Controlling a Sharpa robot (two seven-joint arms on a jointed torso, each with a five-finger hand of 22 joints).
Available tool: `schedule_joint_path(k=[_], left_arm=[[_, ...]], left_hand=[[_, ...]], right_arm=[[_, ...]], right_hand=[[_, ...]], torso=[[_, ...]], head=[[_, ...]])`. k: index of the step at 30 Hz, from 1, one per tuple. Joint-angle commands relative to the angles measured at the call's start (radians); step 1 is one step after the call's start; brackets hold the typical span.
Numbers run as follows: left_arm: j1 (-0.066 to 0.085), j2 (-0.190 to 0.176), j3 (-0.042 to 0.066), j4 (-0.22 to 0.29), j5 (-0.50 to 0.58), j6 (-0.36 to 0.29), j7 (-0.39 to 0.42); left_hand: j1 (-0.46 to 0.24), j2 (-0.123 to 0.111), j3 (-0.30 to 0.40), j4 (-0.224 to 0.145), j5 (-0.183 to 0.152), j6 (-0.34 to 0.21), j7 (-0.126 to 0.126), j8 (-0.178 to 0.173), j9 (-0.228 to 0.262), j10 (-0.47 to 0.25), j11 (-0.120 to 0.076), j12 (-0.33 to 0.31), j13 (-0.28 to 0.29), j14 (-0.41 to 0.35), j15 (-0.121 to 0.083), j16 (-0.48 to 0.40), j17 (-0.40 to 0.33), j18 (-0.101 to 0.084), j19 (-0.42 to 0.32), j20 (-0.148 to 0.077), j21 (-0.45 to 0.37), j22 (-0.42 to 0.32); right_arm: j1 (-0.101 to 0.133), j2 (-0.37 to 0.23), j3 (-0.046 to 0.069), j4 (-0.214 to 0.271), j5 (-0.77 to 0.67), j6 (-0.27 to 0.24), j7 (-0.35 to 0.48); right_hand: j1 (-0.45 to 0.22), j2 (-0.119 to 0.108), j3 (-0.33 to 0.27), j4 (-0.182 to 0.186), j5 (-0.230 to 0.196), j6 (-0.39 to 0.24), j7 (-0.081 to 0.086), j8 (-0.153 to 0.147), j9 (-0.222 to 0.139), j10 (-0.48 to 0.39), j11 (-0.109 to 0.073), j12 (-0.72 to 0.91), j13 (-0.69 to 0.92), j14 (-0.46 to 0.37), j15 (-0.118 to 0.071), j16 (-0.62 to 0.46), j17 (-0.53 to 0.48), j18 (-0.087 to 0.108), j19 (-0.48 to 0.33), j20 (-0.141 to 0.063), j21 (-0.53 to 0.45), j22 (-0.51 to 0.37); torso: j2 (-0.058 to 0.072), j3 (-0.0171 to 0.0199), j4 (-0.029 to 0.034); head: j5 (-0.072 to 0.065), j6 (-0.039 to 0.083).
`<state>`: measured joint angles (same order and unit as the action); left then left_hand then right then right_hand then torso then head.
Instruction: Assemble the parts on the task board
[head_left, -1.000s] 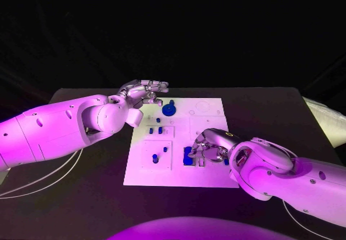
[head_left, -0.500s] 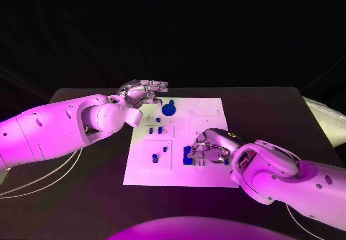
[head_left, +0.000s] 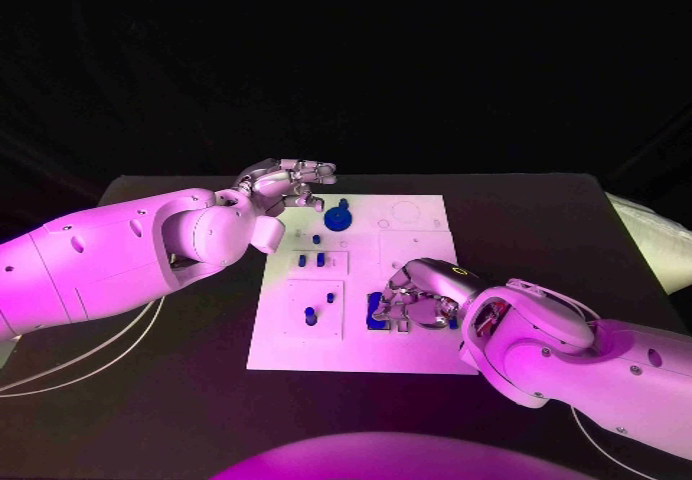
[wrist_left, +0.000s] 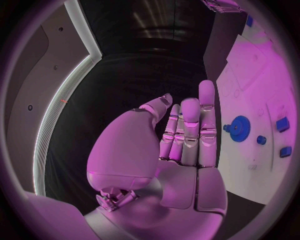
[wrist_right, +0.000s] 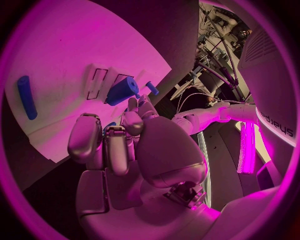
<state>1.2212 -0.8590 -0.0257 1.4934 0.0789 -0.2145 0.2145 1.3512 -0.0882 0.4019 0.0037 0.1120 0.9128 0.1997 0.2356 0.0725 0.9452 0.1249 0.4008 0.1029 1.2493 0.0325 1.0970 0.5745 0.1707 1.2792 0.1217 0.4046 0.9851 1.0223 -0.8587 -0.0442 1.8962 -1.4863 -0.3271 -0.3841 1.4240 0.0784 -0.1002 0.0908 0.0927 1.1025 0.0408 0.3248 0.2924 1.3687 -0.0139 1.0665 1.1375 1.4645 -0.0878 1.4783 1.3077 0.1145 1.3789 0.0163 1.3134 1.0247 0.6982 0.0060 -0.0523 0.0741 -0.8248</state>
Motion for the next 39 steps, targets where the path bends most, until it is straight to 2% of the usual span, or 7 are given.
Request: schedule_joint_path(k=[1,8,15,25,30,39], left_arm=[[0.0,0.001,0.0,0.001,-0.006,0.019,0.003],[0.0,0.001,0.0,0.001,-0.006,0.02,0.003],[0.0,0.0,0.0,0.001,-0.006,0.021,0.002],[0.0,-0.001,0.0,0.001,-0.006,0.021,0.002],[0.0,-0.002,0.0,0.001,-0.006,0.02,0.001],[0.0,-0.003,0.0,0.001,-0.006,0.02,0.001]], left_hand=[[0.004,0.002,-0.002,-0.004,0.001,-0.007,0.002,0.006,0.0,-0.008,0.001,0.002,-0.001,-0.005,0.001,0.004,-0.002,0.009,-0.001,0.005,-0.004,-0.001],[0.004,0.002,-0.002,-0.004,0.001,-0.007,0.002,0.006,0.0,-0.008,0.001,0.002,-0.001,-0.005,0.001,0.004,-0.002,0.009,-0.001,0.005,-0.004,-0.001],[0.004,0.002,-0.002,-0.004,0.001,-0.007,0.002,0.006,0.0,-0.008,0.001,0.002,-0.001,-0.005,0.001,0.004,-0.002,0.009,-0.001,0.005,-0.004,-0.001],[0.004,0.002,-0.002,-0.004,0.001,-0.007,0.002,0.006,0.0,-0.008,0.001,0.002,-0.001,-0.005,0.001,0.004,-0.002,0.009,-0.001,0.005,-0.004,-0.001],[0.004,0.002,-0.002,-0.004,0.001,-0.007,0.002,0.006,0.0,-0.008,0.001,0.002,-0.001,-0.005,0.001,0.004,-0.002,0.009,-0.001,0.005,-0.004,-0.001],[0.004,0.002,-0.002,-0.005,0.001,-0.011,0.003,0.009,0.0,-0.012,0.002,0.005,-0.002,-0.006,0.001,0.003,-0.005,0.009,-0.002,0.005,-0.004,-0.002]], right_arm=[[-0.001,0.007,0.0,-0.005,-0.044,0.059,-0.012],[-0.001,0.016,0.0,-0.015,-0.102,0.067,-0.053],[-0.002,0.014,0.0,-0.017,-0.144,0.063,-0.094],[-0.004,0.005,0.0,-0.011,-0.158,0.075,-0.095],[-0.005,0.0,0.0,-0.008,-0.152,0.076,-0.085],[-0.006,-0.013,0.0,0.002,-0.104,0.022,-0.04]], right_hand=[[0.018,-0.007,0.004,-0.012,-0.007,0.01,-0.001,-0.006,-0.002,0.024,-0.02,0.003,0.003,0.078,-0.009,0.006,0.112,-0.017,0.005,-0.002,0.006,0.002],[0.043,-0.011,0.017,-0.038,-0.009,0.017,-0.003,-0.009,-0.003,0.027,-0.023,0.006,0.01,0.079,-0.01,0.009,0.116,-0.018,0.005,-0.003,0.008,0.007],[0.076,0.005,0.054,-0.071,-0.032,0.025,-0.008,-0.016,-0.007,0.035,-0.027,0.014,0.023,0.08,-0.014,0.012,0.124,-0.02,0.009,-0.006,0.013,0.017],[0.086,0.012,0.1,-0.105,-0.035,0.024,0.002,-0.024,-0.01,0.042,-0.02,0.015,0.031,0.081,-0.01,0.016,0.131,-0.022,0.012,-0.004,0.018,0.027],[0.074,0.005,0.11,-0.111,-0.036,0.027,0.003,-0.025,-0.011,0.043,-0.019,0.012,0.031,0.081,-0.008,0.016,0.131,-0.022,0.012,-0.002,0.018,0.029],[0.013,-0.019,0.111,-0.1,-0.033,0.035,-0.004,-0.031,-0.014,0.04,-0.022,-0.005,0.025,0.079,-0.01,0.01,0.122,-0.021,0.01,-0.002,0.018,0.028]], torso=[[0.0,-0.0006,0.003],[0.0,-0.001,0.0036],[0.0,-0.001,0.0052],[0.0,-0.001,0.0071],[0.0,-0.0012,0.0075],[0.0,-0.0018,0.009]], head=[[-0.001,-0.001],[-0.002,-0.002],[-0.004,-0.003],[-0.006,-0.003],[-0.007,-0.003],[-0.009,-0.003]])
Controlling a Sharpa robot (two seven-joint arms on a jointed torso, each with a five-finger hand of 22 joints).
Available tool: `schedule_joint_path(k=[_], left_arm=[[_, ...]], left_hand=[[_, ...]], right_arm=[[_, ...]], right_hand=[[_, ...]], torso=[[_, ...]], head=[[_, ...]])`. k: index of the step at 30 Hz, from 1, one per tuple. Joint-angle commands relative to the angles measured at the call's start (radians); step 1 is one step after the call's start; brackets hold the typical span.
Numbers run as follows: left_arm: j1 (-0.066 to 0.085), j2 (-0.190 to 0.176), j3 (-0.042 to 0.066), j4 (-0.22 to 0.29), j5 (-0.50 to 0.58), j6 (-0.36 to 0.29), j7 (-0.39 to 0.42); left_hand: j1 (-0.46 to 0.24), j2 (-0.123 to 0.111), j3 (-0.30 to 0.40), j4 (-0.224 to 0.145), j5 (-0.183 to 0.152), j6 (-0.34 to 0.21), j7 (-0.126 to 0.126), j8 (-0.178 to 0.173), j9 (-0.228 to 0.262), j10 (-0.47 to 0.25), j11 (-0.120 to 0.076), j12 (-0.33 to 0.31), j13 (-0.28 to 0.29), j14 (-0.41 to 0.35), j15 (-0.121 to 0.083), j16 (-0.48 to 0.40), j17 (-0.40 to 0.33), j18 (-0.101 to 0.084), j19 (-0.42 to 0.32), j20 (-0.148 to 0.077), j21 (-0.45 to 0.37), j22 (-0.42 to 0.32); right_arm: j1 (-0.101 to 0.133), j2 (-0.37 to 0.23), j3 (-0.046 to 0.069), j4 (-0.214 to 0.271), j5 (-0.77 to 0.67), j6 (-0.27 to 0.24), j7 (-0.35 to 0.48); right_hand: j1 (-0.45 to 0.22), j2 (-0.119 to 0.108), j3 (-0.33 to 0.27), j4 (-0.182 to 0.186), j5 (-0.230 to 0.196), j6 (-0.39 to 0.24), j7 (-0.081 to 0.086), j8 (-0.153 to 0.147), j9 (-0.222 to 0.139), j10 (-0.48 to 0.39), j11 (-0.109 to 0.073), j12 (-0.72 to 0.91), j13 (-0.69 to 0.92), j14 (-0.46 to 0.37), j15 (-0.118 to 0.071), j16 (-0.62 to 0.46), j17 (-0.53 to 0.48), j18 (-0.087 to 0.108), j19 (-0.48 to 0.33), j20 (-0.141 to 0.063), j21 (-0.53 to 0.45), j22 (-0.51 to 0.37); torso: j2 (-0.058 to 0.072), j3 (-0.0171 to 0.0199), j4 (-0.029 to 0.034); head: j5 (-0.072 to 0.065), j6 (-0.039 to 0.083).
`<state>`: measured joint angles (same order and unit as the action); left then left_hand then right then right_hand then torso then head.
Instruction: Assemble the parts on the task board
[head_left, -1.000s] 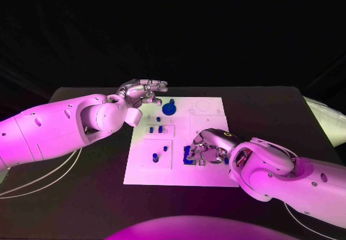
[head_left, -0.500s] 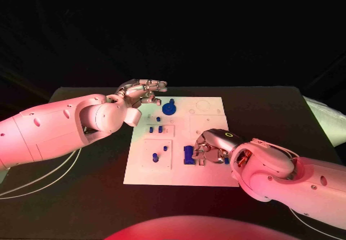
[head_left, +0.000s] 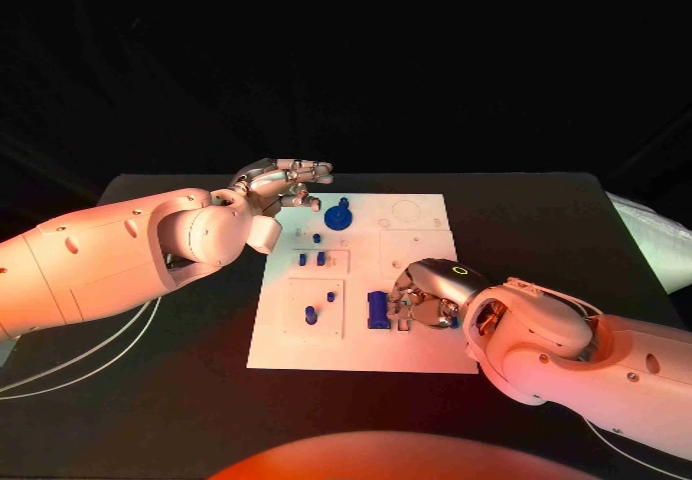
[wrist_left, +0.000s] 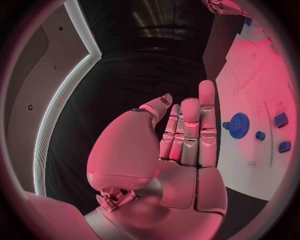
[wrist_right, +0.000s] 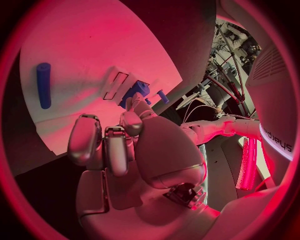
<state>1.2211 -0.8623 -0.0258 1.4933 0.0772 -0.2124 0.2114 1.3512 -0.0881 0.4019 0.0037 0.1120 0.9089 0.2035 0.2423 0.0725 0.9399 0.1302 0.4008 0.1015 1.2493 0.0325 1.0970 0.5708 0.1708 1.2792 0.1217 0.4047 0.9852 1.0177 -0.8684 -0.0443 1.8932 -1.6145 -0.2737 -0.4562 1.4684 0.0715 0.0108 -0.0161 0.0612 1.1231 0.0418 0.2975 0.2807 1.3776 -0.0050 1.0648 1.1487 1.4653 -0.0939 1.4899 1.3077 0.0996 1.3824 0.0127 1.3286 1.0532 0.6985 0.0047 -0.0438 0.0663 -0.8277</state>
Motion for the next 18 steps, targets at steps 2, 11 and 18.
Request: schedule_joint_path(k=[2,11,18], left_arm=[[0.0,0.0,0.001,0.001,-0.005,0.018,0.004],[0.0,-0.001,0.0,0.001,-0.005,0.019,0.003],[0.0,-0.001,0.0,0.002,-0.005,0.019,0.003]], left_hand=[[0.004,0.002,-0.002,-0.005,0.001,-0.007,-0.001,0.002,0.0,-0.007,-0.003,0.005,-0.001,-0.006,0.001,0.003,-0.001,0.009,-0.002,0.005,-0.004,-0.002],[0.004,0.002,-0.002,-0.005,0.001,-0.007,-0.001,0.002,0.0,-0.007,-0.003,0.005,-0.001,-0.006,0.001,0.003,-0.001,0.009,-0.002,0.005,-0.004,-0.002],[0.004,0.002,-0.002,-0.005,0.001,-0.007,-0.001,0.002,0.0,-0.007,-0.003,0.005,-0.001,-0.006,0.001,0.003,-0.001,0.009,-0.002,0.005,-0.004,-0.002]], right_arm=[[-0.001,-0.006,0.0,0.009,0.037,-0.038,0.042],[-0.002,-0.012,0.0,0.023,0.071,-0.02,0.069],[-0.003,-0.008,0.0,0.014,0.074,0.001,0.068]], right_hand=[[-0.042,-0.016,-0.002,0.01,0.001,0.015,-0.004,-0.005,-0.002,0.031,-0.031,-0.005,0.014,0.078,-0.004,-0.002,0.122,-0.006,0.006,0.001,0.002,-0.001],[-0.065,-0.026,-0.008,0.017,0.007,0.019,-0.004,-0.006,-0.003,0.034,-0.031,-0.001,0.02,0.079,-0.004,-0.001,0.125,-0.006,0.006,0.001,0.003,0.0],[-0.066,-0.027,-0.008,0.017,0.006,0.02,-0.004,-0.006,-0.003,0.035,-0.031,0.0,0.021,0.079,-0.004,-0.001,0.125,-0.006,0.006,0.001,0.003,0.0]], torso=[[0.0,-0.0004,0.0014],[0.0,-0.0012,0.0023],[0.0,-0.002,0.0032]], head=[[-0.001,-0.001],[-0.001,-0.003],[-0.002,-0.004]])
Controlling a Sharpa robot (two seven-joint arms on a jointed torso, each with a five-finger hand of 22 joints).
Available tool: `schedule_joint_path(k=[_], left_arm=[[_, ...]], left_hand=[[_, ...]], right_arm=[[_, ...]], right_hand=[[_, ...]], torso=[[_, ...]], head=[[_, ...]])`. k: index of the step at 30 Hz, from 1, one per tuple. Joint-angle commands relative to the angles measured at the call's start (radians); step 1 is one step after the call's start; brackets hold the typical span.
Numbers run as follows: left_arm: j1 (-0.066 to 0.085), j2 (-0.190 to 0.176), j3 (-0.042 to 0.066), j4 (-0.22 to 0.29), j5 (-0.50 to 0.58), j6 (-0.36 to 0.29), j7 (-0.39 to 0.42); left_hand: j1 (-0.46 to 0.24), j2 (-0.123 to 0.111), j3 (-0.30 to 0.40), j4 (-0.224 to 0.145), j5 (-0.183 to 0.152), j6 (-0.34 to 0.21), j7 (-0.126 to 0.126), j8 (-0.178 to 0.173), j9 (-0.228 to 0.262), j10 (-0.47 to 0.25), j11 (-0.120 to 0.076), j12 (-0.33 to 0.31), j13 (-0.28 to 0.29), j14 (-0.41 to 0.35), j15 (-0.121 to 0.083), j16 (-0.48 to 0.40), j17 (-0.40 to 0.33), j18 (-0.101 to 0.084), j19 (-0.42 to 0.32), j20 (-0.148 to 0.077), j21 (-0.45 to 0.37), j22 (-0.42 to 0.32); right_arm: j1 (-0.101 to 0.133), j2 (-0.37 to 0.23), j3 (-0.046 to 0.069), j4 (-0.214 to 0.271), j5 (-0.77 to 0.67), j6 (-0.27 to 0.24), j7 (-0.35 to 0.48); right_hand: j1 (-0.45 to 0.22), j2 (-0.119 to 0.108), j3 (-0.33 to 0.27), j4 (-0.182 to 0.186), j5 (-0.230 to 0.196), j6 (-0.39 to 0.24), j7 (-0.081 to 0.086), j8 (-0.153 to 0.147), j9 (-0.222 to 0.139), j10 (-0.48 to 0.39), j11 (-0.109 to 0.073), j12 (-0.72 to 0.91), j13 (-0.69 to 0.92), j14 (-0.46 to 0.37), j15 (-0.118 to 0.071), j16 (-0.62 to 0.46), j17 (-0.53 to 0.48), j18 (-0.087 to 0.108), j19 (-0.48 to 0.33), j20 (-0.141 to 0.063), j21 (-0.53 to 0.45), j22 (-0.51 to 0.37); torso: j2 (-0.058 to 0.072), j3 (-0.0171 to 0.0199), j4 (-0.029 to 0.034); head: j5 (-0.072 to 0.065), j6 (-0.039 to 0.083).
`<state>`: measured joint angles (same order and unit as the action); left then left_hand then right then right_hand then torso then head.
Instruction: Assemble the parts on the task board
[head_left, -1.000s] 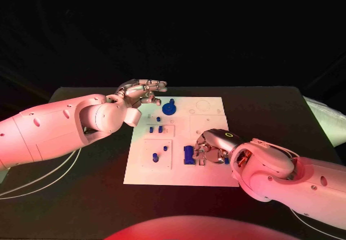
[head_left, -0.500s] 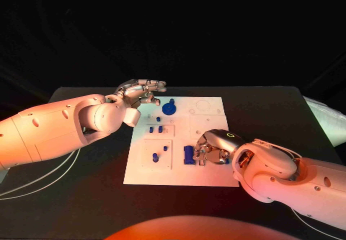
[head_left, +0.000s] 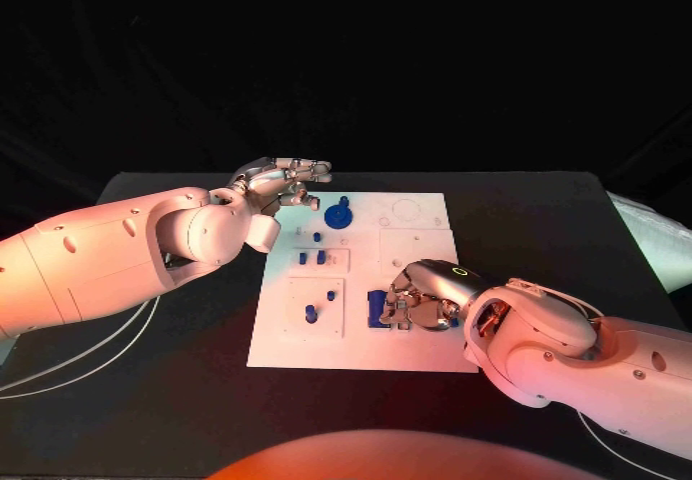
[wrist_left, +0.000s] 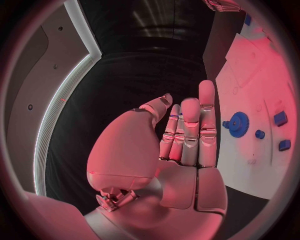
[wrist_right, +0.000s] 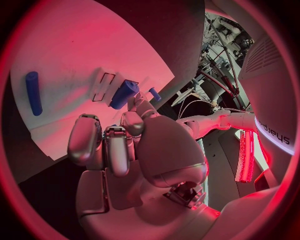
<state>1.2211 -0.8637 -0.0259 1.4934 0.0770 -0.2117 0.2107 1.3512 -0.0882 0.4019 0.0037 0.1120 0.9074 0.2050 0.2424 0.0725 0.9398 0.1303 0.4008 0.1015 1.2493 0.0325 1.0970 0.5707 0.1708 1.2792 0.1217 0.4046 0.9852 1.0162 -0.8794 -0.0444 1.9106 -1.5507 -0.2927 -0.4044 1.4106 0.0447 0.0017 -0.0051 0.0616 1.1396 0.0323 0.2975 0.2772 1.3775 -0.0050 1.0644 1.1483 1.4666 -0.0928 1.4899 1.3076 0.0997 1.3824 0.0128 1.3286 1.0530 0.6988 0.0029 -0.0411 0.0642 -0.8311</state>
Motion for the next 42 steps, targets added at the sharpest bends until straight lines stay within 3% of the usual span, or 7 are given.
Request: schedule_joint_path(k=[1,9,21,30,35,38,42], left_arm=[[0.0,0.0,0.001,0.002,-0.005,0.018,0.004],[0.0,0.001,0.0,0.002,-0.005,0.019,0.004],[0.0,0.0,0.0,0.002,-0.005,0.02,0.003],[0.0,-0.001,0.0,0.002,-0.005,0.022,0.002],[0.0,-0.002,0.0,0.002,-0.005,0.022,0.002],[0.0,-0.003,0.0,0.002,-0.005,0.021,0.002],[0.0,-0.004,0.0,0.003,-0.005,0.02,0.003]], left_hand=[[0.004,0.002,-0.002,-0.005,0.001,-0.005,-0.002,0.002,0.0,-0.007,-0.003,0.005,-0.001,-0.006,0.001,0.003,-0.001,0.009,-0.002,0.005,-0.004,-0.002],[0.004,0.002,-0.002,-0.005,0.001,-0.005,-0.002,0.002,0.0,-0.007,-0.003,0.005,-0.001,-0.006,0.001,0.003,-0.001,0.009,-0.002,0.005,-0.004,-0.002],[0.004,0.002,-0.002,-0.005,0.001,-0.005,-0.002,0.002,0.0,-0.007,-0.003,0.005,-0.001,-0.006,0.001,0.003,-0.001,0.009,-0.002,0.005,-0.004,-0.002],[0.004,0.002,-0.002,-0.005,0.001,-0.005,-0.002,0.002,0.0,-0.007,-0.003,0.005,-0.001,-0.006,0.001,0.003,-0.001,0.009,-0.002,0.005,-0.004,-0.002],[0.004,0.002,-0.002,-0.005,0.001,-0.005,-0.002,0.002,0.0,-0.007,-0.003,0.005,-0.001,-0.006,0.001,0.003,-0.001,0.009,-0.002,0.005,-0.004,-0.002],[0.004,0.002,-0.002,-0.005,0.001,-0.005,-0.002,0.002,0.0,-0.007,-0.003,0.005,-0.001,-0.006,0.001,0.003,-0.001,0.009,-0.002,0.005,-0.004,-0.002],[0.004,0.002,-0.002,-0.005,0.001,-0.005,-0.002,0.002,0.0,-0.007,-0.003,0.005,-0.001,-0.006,0.001,0.003,-0.001,0.009,-0.002,0.005,-0.004,-0.002]], right_arm=[[-0.001,0.005,0.0,-0.005,0.009,0.022,0.015],[-0.001,0.022,0.0,-0.034,-0.035,0.006,-0.023],[-0.002,0.038,0.0,-0.056,-0.086,0.048,-0.039],[-0.004,0.012,0.0,-0.029,-0.079,-0.024,-0.03],[-0.001,-0.05,0.004,0.012,-0.002,-0.11,0.003],[0.017,-0.105,0.006,0.029,0.067,-0.117,0.016],[0.035,-0.166,0.007,0.034,0.104,-0.095,0.007]], right_hand=[[-0.008,0.0,0.001,0.006,0.006,0.003,0.005,-0.006,0.001,0.035,-0.031,0.0,0.021,0.078,-0.005,-0.001,0.125,-0.006,0.006,0.001,0.003,0.0],[-0.002,0.006,0.009,0.002,0.004,0.005,0.002,-0.007,0.001,0.038,-0.034,0.006,0.028,0.078,-0.006,0.001,0.129,-0.007,0.007,0.0,0.004,0.003],[0.002,0.008,0.014,-0.003,0.003,0.007,0.0,-0.007,0.0,0.04,-0.035,0.01,0.032,0.079,-0.007,0.003,0.132,-0.007,0.009,-0.001,0.006,0.007],[-0.004,0.005,0.016,-0.003,0.012,0.006,0.002,-0.009,0.0,0.037,-0.034,0.0,0.026,0.078,-0.008,-0.001,0.126,-0.007,0.008,-0.001,0.005,0.006],[-0.027,-0.008,0.014,0.006,0.035,-0.031,0.022,-0.034,-0.01,0.007,-0.02,-0.064,-0.017,0.071,0.001,-0.023,0.091,-0.007,0.006,0.003,0.003,0.002],[-0.052,-0.016,0.01,0.02,0.046,-0.08,0.047,-0.072,-0.025,-0.002,-0.001,-0.078,-0.025,0.069,0.016,-0.029,0.082,-0.008,0.004,0.013,0.001,-0.001],[-0.089,-0.022,0.001,0.046,0.076,-0.103,0.063,-0.103,-0.039,-0.007,0.013,-0.087,-0.029,0.069,0.029,-0.032,0.078,-0.007,0.002,0.027,0.0,-0.002]], torso=[[0.0,-0.0001,0.0007],[0.0,-0.0007,0.0024],[-0.001,0.0002,0.0018],[-0.001,0.0002,0.0025],[-0.002,-0.0018,0.0023],[-0.002,-0.0021,0.0018],[-0.004,-0.0018,-0.001]], head=[[0.0,-0.001],[-0.002,-0.001],[-0.002,-0.002],[-0.007,0.0],[-0.013,0.003],[-0.021,0.008],[-0.027,0.011]])
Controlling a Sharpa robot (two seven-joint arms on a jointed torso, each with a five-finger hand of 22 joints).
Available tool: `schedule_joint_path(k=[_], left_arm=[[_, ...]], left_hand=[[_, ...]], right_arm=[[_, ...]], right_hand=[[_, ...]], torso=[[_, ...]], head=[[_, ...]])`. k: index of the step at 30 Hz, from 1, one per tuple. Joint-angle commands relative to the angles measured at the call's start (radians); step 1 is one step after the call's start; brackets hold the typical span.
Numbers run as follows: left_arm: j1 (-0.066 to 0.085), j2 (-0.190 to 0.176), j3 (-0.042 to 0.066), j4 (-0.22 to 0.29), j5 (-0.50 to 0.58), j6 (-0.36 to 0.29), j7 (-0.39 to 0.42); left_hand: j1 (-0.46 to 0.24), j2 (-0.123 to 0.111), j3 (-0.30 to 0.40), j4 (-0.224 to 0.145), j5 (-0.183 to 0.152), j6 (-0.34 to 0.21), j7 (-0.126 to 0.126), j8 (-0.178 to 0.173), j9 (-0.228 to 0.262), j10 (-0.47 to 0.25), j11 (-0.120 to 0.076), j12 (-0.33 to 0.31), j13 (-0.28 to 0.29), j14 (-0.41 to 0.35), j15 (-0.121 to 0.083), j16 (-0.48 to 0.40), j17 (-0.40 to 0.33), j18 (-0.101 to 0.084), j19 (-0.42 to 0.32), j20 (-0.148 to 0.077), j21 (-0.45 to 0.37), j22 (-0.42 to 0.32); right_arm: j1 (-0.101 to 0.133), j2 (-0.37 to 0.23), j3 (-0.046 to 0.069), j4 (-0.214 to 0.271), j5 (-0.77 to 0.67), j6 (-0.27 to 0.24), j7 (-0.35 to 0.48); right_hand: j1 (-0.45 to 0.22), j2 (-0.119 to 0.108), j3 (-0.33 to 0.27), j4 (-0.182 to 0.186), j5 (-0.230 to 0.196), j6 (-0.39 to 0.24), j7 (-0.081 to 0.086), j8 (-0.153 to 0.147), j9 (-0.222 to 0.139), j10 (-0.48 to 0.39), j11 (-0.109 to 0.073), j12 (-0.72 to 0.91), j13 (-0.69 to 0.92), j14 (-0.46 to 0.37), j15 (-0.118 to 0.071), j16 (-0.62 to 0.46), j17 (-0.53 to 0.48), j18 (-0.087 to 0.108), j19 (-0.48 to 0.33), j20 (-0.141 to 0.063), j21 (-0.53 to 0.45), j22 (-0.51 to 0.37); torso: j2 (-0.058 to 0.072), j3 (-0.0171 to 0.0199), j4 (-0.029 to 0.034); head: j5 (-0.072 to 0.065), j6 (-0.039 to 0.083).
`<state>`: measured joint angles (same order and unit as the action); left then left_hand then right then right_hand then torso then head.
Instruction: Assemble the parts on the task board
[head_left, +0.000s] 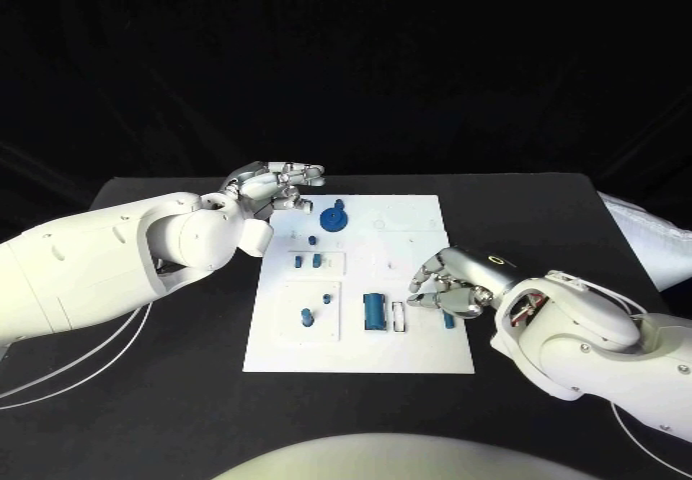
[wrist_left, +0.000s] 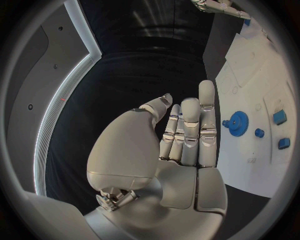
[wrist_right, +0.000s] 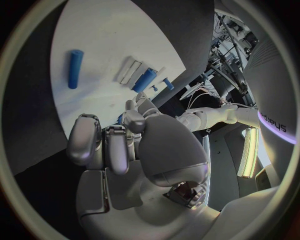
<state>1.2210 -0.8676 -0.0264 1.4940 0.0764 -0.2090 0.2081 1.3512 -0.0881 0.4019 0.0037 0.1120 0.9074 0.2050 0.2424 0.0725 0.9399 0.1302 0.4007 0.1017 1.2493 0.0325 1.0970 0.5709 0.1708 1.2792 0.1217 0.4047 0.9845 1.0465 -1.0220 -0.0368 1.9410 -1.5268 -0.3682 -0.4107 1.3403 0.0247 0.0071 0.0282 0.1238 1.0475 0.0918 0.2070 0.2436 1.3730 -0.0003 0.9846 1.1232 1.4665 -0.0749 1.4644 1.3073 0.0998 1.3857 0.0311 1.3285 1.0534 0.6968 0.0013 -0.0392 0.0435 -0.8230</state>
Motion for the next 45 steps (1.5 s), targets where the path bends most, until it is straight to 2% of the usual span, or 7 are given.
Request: schedule_joint_path(k=[1,8,14,21,32,40,45], left_arm=[[0.0,0.0,0.0,0.003,-0.004,0.017,0.006],[0.0,-0.002,0.0,0.004,-0.004,0.018,0.007],[-0.001,0.0,-0.001,0.003,-0.004,0.02,0.007],[-0.003,0.0,-0.002,0.002,-0.004,0.021,0.007],[-0.004,-0.001,-0.002,0.001,-0.004,0.021,0.007],[-0.004,-0.001,-0.002,0.001,-0.008,0.022,0.007],[-0.004,-0.001,-0.002,0.001,-0.009,0.022,0.007]], left_hand=[[0.004,0.002,-0.002,-0.005,0.001,-0.005,-0.002,0.002,0.0,-0.007,-0.003,0.005,-0.001,-0.006,0.001,0.003,-0.001,0.009,-0.002,0.005,-0.004,-0.001],[0.004,0.002,-0.002,-0.005,0.001,-0.005,-0.002,0.002,0.0,-0.007,-0.003,0.005,-0.001,-0.006,0.001,0.003,-0.001,0.009,-0.002,0.005,-0.004,-0.001],[0.004,0.002,-0.002,-0.005,0.001,-0.005,-0.002,0.002,0.0,-0.007,-0.003,0.005,-0.001,-0.006,0.001,0.003,-0.001,0.009,-0.002,0.005,-0.004,-0.001],[0.004,0.002,-0.002,-0.005,0.001,-0.005,-0.002,0.002,0.0,-0.007,-0.003,0.005,-0.001,-0.006,0.001,0.003,-0.001,0.009,-0.002,0.005,-0.004,-0.001],[0.004,0.002,-0.002,-0.005,0.001,-0.005,-0.002,0.002,0.0,-0.007,-0.003,0.005,-0.001,-0.006,0.001,0.003,-0.001,0.009,-0.002,0.005,-0.004,-0.001],[0.004,0.003,-0.002,-0.005,0.001,-0.008,-0.002,0.006,0.0,-0.01,-0.003,0.009,-0.002,-0.007,0.002,0.005,-0.002,0.009,-0.002,0.006,-0.004,-0.002],[0.004,0.003,-0.002,-0.005,0.001,-0.008,-0.002,0.006,0.0,-0.01,-0.003,0.009,-0.002,-0.007,0.002,0.005,-0.002,0.009,-0.002,0.006,-0.004,-0.002]], right_arm=[[0.007,-0.035,0.0,0.004,0.08,-0.014,0.009],[0.011,-0.092,-0.003,0.0,-0.004,0.037,-0.065],[0.003,-0.106,-0.007,-0.01,-0.043,0.068,-0.109],[-0.014,-0.087,-0.009,-0.023,-0.055,0.091,-0.132],[-0.03,-0.054,-0.01,-0.042,-0.058,0.118,-0.165],[-0.034,-0.039,-0.01,-0.05,-0.072,0.137,-0.168],[-0.039,-0.022,-0.01,-0.056,-0.111,0.163,-0.169]], right_hand=[[-0.026,-0.004,-0.007,0.019,0.024,-0.012,0.005,-0.017,-0.008,-0.003,0.01,-0.008,-0.004,0.069,0.013,-0.007,0.079,-0.007,-0.001,0.011,0.0,-0.002],[-0.061,-0.012,-0.022,0.054,0.054,-0.001,0.006,-0.033,-0.017,-0.009,0.013,-0.02,-0.011,0.068,0.017,-0.012,0.072,-0.005,-0.003,0.018,-0.001,-0.004],[-0.069,-0.013,-0.024,0.07,0.057,0.02,0.001,-0.032,-0.018,-0.012,0.01,-0.031,-0.018,0.066,0.014,-0.02,0.061,-0.003,-0.006,0.018,-0.005,-0.012],[-0.082,-0.021,-0.032,0.091,0.058,0.036,-0.003,-0.035,-0.02,-0.014,0.007,-0.037,-0.022,0.065,0.012,-0.023,0.057,-0.003,-0.007,0.015,-0.007,-0.014],[-0.094,-0.024,-0.038,0.12,0.064,0.053,-0.008,-0.036,-0.02,-0.013,0.004,-0.039,-0.022,0.065,0.01,-0.026,0.054,-0.002,-0.008,0.013,-0.009,-0.017],[-0.09,-0.025,-0.037,0.126,0.067,0.064,-0.012,-0.033,-0.019,-0.013,0.0,-0.04,-0.023,0.065,0.007,-0.027,0.053,-0.002,-0.008,0.012,-0.01,-0.017],[-0.065,-0.03,-0.031,0.121,0.06,0.073,-0.016,-0.032,-0.018,-0.013,-0.004,-0.042,-0.023,0.065,0.003,-0.027,0.054,-0.002,-0.007,0.008,-0.01,-0.017]], torso=[[-0.002,-0.0002,-0.0034],[-0.003,0.0023,-0.0077],[-0.002,0.002,-0.0079],[-0.001,0.0019,-0.0043],[-0.001,0.0019,-0.0064],[-0.002,0.0014,-0.0042],[-0.002,0.0018,-0.0054]], head=[[-0.008,0.004],[-0.021,0.01],[-0.028,0.011],[-0.03,0.012],[-0.028,0.009],[-0.028,0.008],[-0.026,0.008]])
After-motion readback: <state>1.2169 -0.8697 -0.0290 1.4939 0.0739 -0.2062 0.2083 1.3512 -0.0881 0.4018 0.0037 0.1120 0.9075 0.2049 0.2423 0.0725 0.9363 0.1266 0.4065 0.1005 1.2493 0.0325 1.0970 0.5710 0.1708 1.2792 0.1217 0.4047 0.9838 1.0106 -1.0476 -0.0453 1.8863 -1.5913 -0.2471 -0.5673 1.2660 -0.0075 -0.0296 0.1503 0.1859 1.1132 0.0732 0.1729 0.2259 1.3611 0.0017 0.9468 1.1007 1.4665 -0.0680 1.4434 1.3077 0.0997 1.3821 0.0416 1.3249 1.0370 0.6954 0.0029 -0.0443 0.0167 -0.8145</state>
